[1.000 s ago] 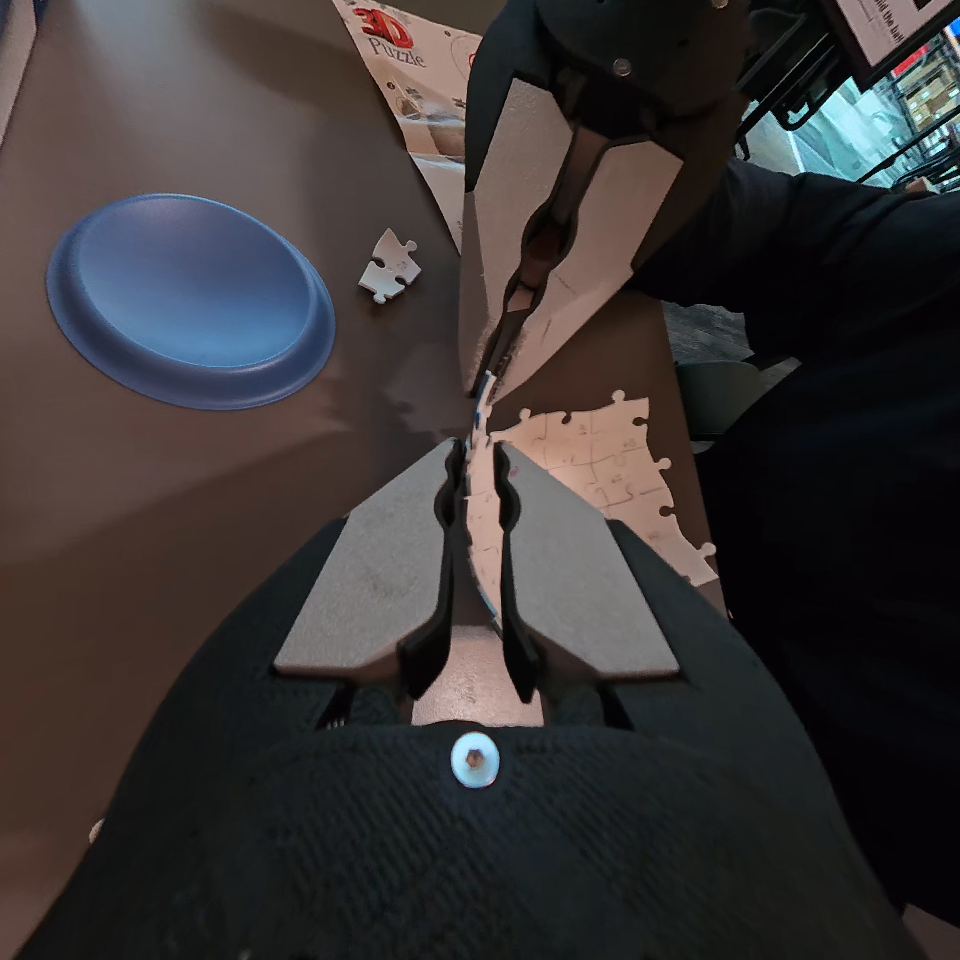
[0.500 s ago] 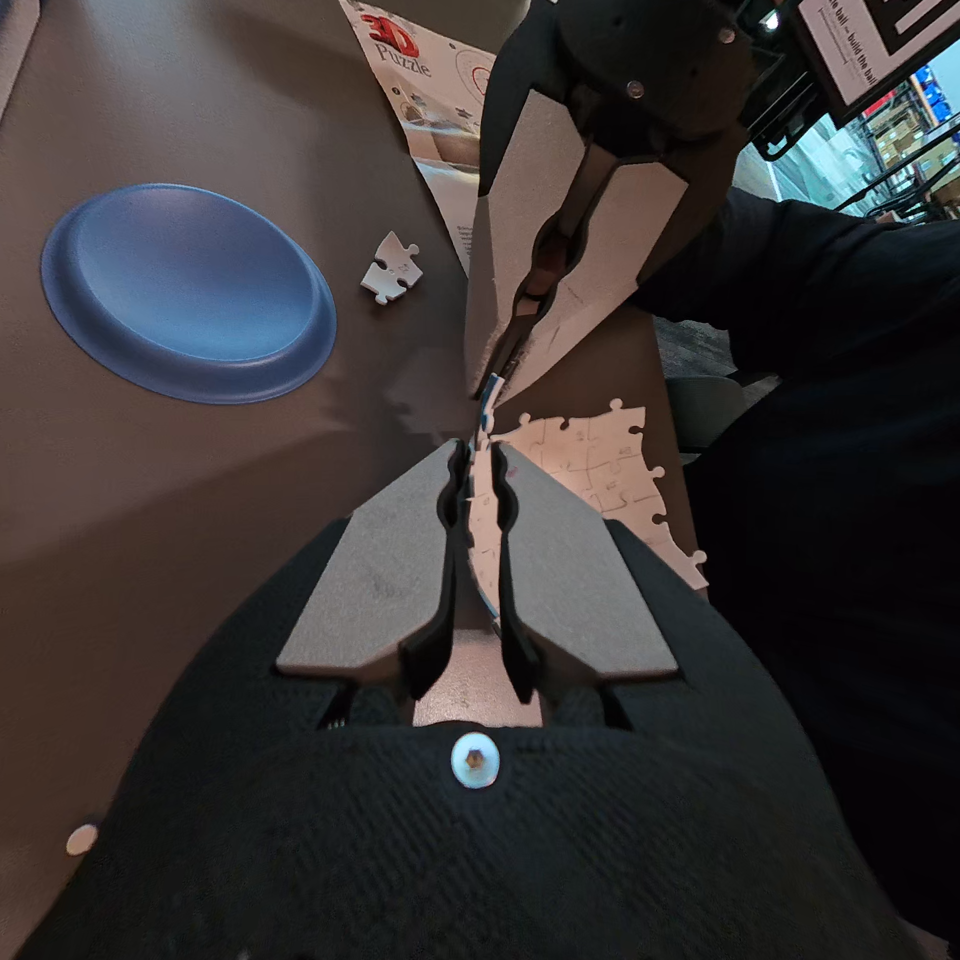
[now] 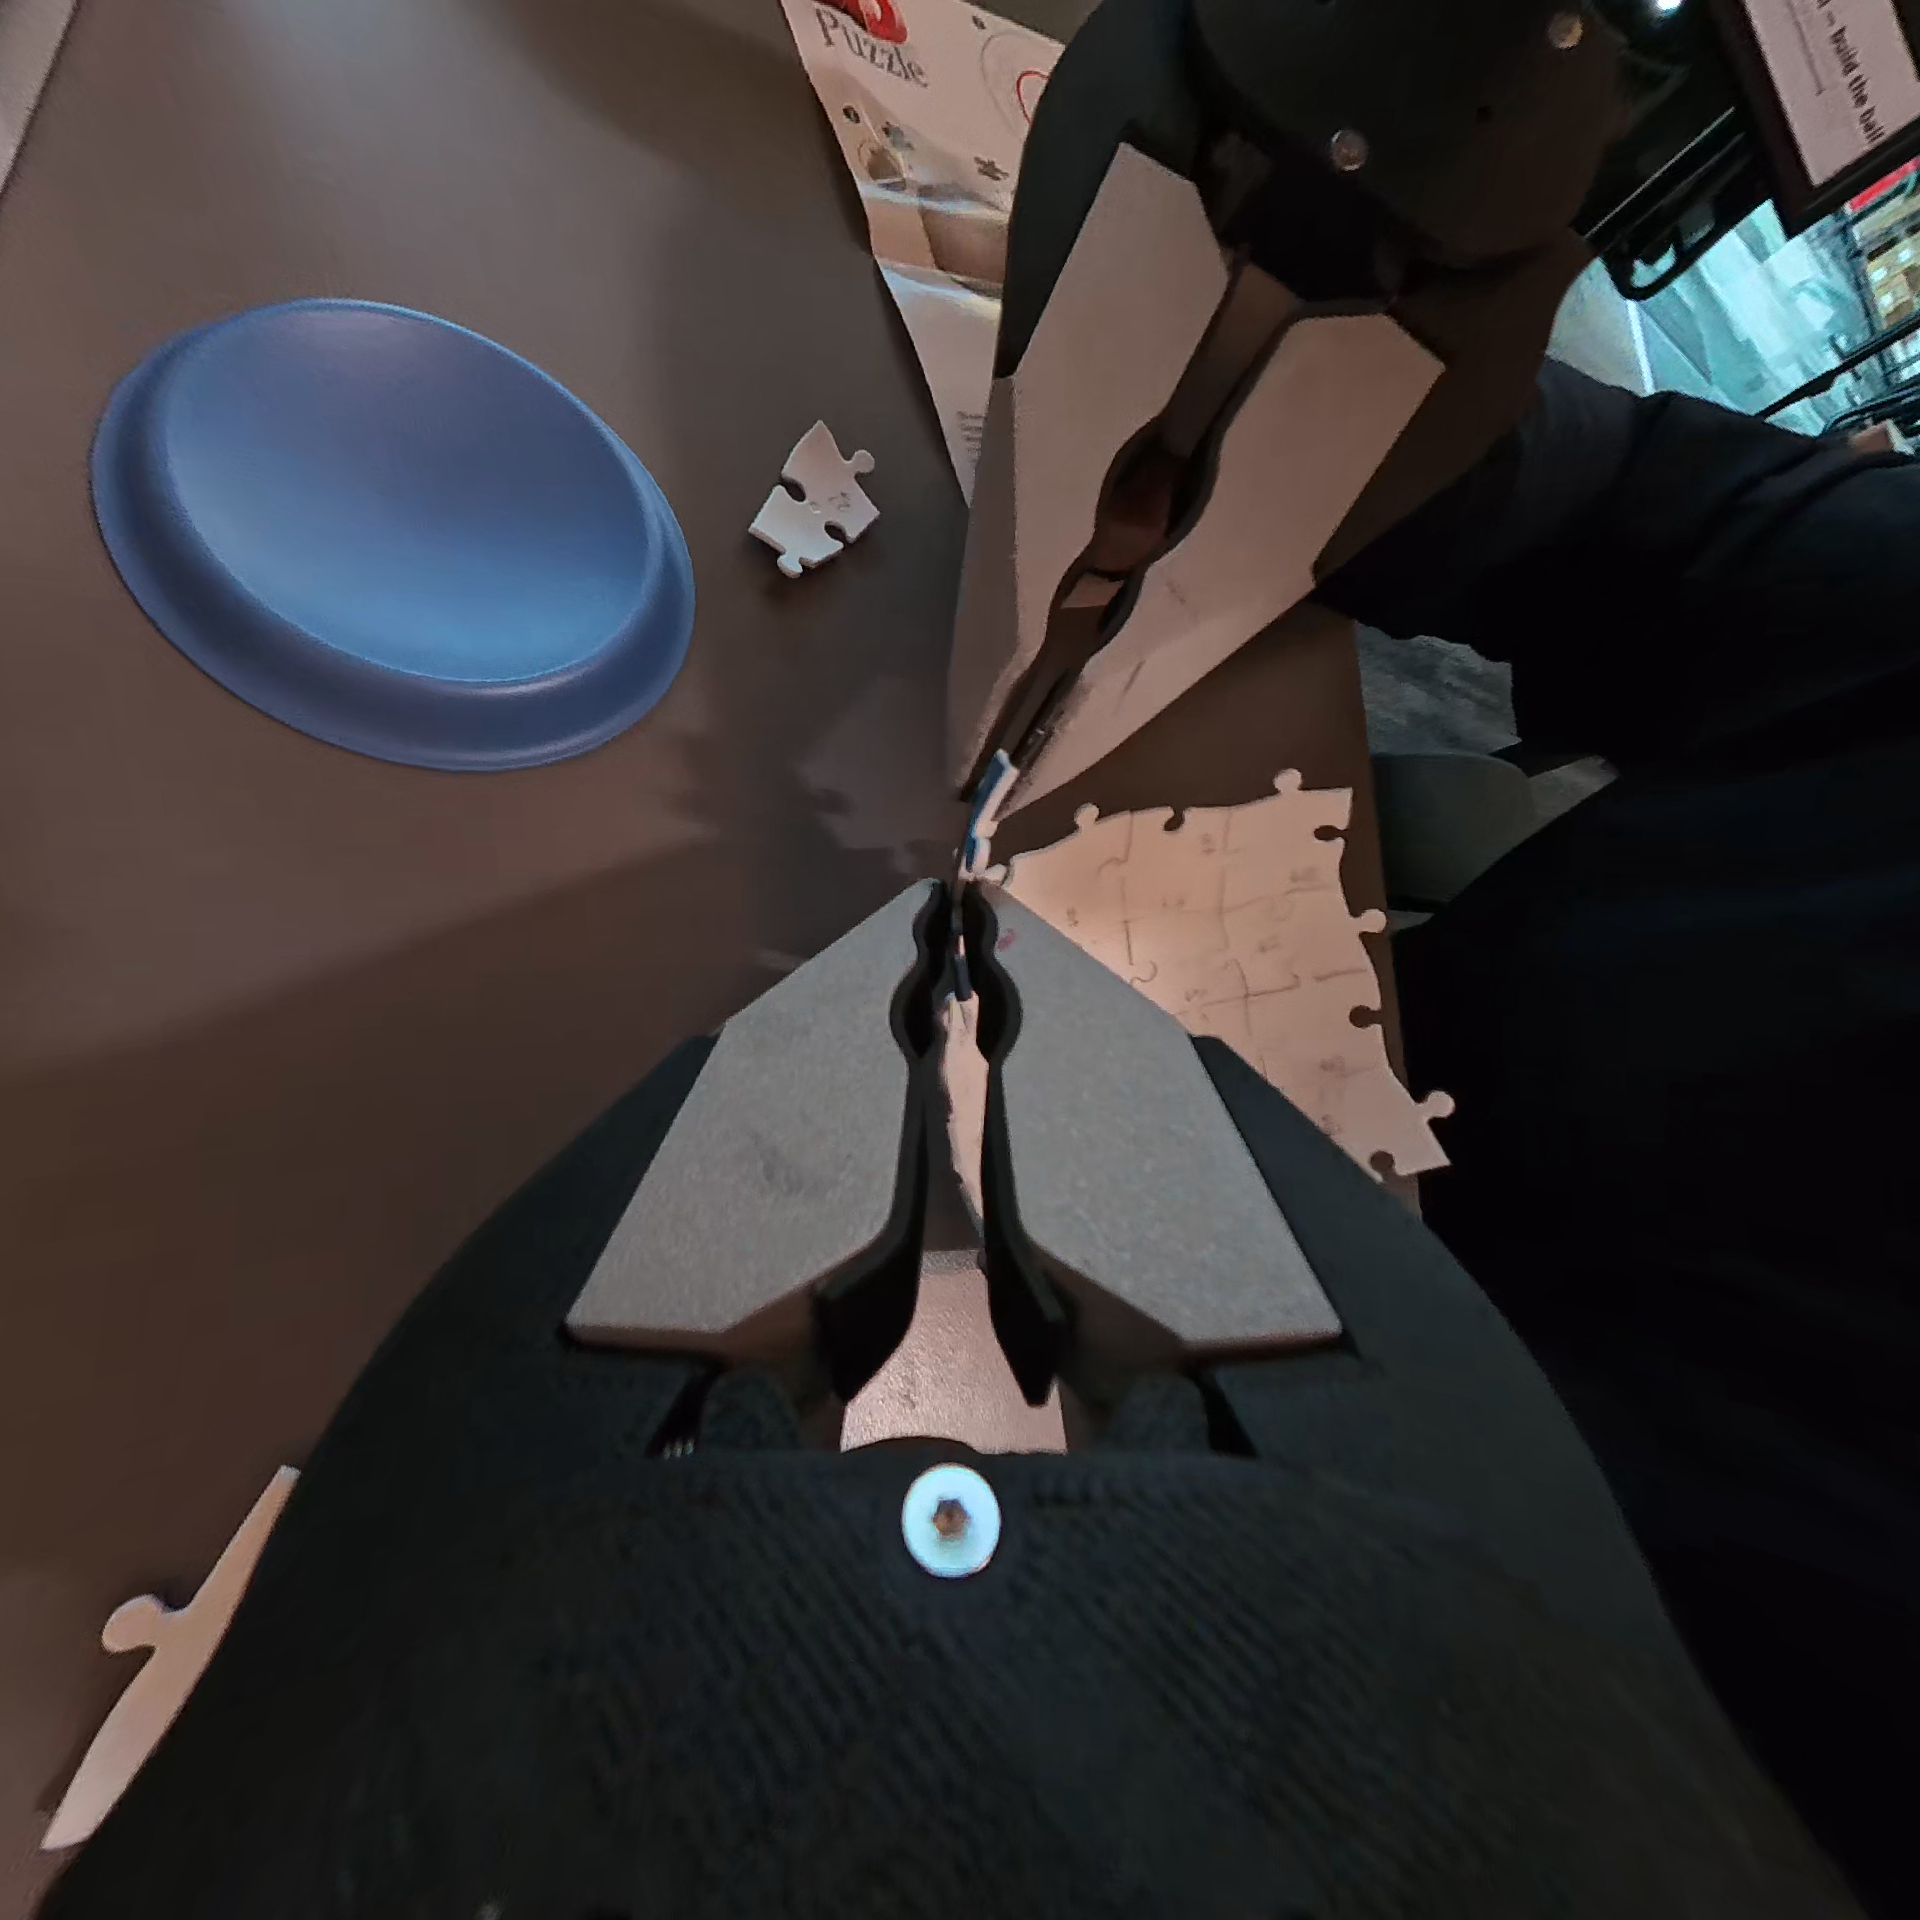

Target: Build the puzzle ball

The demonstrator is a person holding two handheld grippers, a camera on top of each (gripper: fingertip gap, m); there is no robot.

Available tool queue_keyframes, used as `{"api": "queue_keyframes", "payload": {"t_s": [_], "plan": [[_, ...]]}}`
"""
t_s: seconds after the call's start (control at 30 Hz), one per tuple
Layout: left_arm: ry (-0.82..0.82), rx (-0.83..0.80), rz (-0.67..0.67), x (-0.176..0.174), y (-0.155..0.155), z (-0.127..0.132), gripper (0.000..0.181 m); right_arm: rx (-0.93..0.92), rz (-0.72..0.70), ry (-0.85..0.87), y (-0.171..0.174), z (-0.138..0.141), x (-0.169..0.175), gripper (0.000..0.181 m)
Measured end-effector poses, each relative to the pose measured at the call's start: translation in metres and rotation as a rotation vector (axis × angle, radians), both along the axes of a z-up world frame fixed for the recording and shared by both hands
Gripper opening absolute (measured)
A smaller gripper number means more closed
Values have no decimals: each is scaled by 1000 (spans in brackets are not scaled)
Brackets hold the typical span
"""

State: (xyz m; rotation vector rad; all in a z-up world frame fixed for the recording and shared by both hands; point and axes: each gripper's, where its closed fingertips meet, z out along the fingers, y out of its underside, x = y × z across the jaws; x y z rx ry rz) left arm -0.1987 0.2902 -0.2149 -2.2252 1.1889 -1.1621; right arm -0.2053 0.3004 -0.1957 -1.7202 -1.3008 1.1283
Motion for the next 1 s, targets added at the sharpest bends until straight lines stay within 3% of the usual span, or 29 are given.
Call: {"api": "queue_keyframes", "payload": {"t_s": [0.23,0.63,0.9,1.0], "plan": [[-41,19,-53,4,-7,6,0,-88,55,-23,-8,-5,1,8],[-27,12,-68,2,-9,1,0,-98,95,-63,-15,-11,-1,0],[122,-30,-66,-21,-16,-9,20,-85,82,-96,-12,-16,0,0],[184,-60,-93,-25,-26,-15,18,-81,83,-98,-12,-15,-1,0]]}}
